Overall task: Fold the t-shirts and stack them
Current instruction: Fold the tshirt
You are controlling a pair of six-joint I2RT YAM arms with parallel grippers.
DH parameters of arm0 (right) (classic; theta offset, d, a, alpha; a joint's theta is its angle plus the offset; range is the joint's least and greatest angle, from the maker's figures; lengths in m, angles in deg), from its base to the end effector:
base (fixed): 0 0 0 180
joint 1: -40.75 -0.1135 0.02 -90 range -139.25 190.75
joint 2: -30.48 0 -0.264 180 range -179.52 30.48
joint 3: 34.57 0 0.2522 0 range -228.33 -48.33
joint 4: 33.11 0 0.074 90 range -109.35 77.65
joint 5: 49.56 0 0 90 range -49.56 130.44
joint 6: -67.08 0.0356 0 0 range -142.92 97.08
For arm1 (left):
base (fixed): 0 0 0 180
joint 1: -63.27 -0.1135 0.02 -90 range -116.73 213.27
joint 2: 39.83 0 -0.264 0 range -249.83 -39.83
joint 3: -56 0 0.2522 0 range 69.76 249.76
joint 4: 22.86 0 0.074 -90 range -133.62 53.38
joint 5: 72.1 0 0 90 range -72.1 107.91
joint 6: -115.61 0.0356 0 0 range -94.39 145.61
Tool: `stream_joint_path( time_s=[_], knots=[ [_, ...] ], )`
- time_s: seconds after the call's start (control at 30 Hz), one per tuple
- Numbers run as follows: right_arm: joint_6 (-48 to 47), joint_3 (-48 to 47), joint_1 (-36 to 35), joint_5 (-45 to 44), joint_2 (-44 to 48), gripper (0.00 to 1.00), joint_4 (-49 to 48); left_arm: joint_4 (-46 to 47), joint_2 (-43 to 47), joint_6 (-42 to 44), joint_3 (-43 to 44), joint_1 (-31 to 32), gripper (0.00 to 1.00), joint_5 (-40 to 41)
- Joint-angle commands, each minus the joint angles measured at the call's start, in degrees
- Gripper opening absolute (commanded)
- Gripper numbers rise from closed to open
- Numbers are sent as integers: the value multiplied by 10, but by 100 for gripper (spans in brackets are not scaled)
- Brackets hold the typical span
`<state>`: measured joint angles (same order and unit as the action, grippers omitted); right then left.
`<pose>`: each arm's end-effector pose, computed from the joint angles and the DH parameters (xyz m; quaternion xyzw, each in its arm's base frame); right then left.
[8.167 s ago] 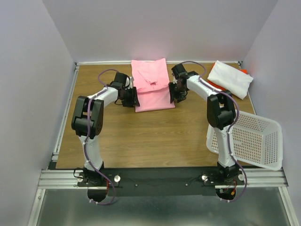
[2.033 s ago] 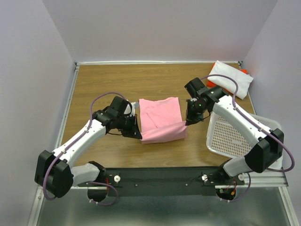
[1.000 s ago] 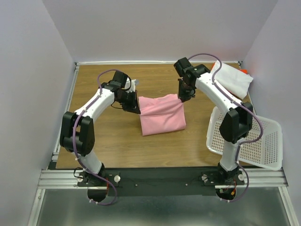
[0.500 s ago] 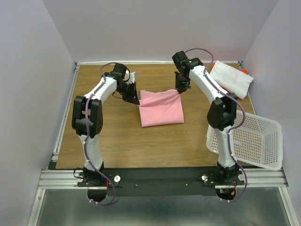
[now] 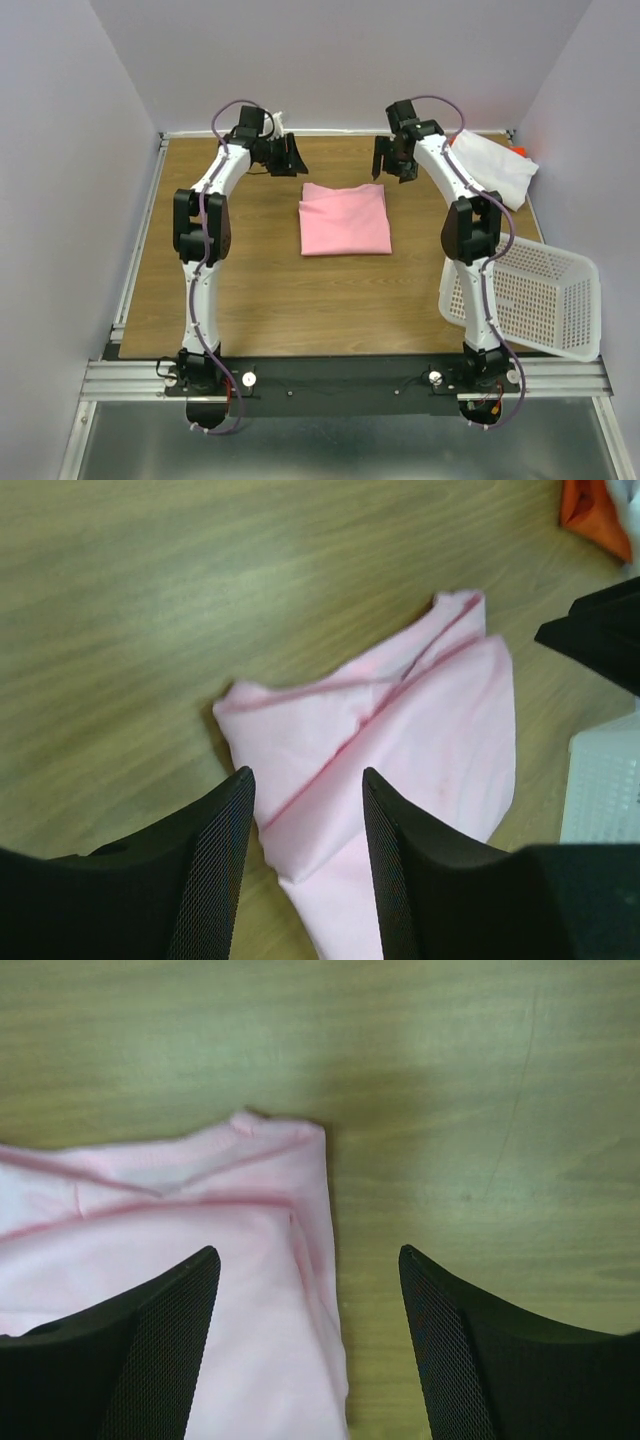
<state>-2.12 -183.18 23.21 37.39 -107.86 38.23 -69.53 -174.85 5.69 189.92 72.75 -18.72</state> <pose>0.4949 0.1544 0.2381 0.0342 0.9674 0.0577 0.2443 0.5171 -0.1079 0.2193 0.0321 0.8923 -0.3703 0.2564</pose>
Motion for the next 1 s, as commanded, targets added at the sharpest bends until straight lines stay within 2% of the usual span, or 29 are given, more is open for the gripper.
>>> stream_joint_path(
  time_s=[0.0,0.17,0.3,0.47,0.8,0.97],
  knots=[
    [-24,85,-7,27,61,79,-47,23,80,13,-101,-2,55,39],
    [-31,186,-7,95,117,78,-99,86,181,30,-284,-2,55,45],
    [-30,237,-8,115,135,75,-121,136,203,30,-351,-2,55,22],
    [-42,253,-8,110,130,73,-137,154,184,37,-360,4,55,2],
    [-59,246,-8,114,93,59,-156,156,134,46,-337,11,55,2],
    [-65,252,-8,113,88,57,-160,155,115,47,-315,18,54,3]
  ],
)
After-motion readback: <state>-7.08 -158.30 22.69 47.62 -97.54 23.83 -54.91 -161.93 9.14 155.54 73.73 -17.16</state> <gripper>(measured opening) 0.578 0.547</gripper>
